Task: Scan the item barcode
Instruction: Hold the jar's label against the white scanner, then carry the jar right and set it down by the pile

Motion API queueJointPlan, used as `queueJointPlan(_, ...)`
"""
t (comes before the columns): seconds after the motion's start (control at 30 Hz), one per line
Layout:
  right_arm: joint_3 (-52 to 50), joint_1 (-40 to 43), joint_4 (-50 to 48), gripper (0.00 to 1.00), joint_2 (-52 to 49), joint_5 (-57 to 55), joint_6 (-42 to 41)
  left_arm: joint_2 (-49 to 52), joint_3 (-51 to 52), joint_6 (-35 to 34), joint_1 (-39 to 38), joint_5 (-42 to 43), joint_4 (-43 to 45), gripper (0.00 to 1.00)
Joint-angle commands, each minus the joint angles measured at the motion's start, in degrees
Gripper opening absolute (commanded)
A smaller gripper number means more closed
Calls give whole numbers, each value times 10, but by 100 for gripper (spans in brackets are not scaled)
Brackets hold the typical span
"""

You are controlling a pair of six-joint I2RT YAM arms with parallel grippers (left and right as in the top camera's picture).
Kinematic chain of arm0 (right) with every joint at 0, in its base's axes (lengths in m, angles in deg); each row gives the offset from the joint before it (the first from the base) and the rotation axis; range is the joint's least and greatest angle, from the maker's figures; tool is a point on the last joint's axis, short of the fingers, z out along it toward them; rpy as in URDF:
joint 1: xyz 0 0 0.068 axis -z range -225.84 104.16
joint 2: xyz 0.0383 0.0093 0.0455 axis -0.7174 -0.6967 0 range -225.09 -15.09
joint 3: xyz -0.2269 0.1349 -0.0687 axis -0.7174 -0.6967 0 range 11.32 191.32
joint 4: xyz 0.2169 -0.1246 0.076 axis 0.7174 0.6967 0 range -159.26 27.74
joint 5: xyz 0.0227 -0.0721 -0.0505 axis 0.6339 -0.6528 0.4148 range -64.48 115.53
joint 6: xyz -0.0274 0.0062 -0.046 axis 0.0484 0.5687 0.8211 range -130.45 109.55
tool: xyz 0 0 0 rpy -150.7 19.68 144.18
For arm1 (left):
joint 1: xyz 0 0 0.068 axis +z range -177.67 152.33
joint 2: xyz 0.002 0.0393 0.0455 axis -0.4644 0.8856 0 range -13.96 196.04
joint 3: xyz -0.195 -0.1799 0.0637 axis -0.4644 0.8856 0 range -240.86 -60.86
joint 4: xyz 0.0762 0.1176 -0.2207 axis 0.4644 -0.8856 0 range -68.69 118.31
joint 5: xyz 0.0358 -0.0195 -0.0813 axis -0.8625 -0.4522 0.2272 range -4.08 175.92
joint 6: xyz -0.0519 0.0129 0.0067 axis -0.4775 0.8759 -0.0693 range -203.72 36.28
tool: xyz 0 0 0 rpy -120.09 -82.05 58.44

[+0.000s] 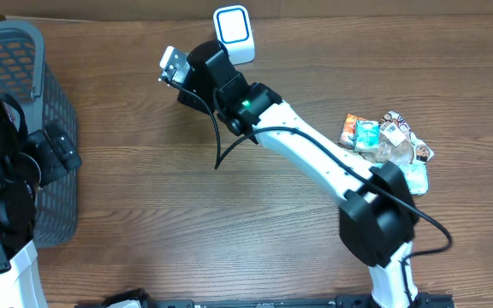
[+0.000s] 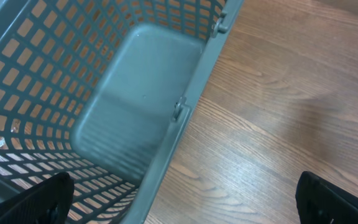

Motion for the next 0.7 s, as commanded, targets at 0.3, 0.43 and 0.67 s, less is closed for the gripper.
queueJointPlan(0.3,5,49,457,56,56,186,-125,-1,-11,-12,2,-6,1,100)
queueJointPlan(0.43,-1,73,508,52,38,152,-126,-1,-11,-12,2,-6,1,100)
queueJointPlan(0.67,-79,167,461,57,33,141,-130,-1,-11,-12,2,-6,1,100)
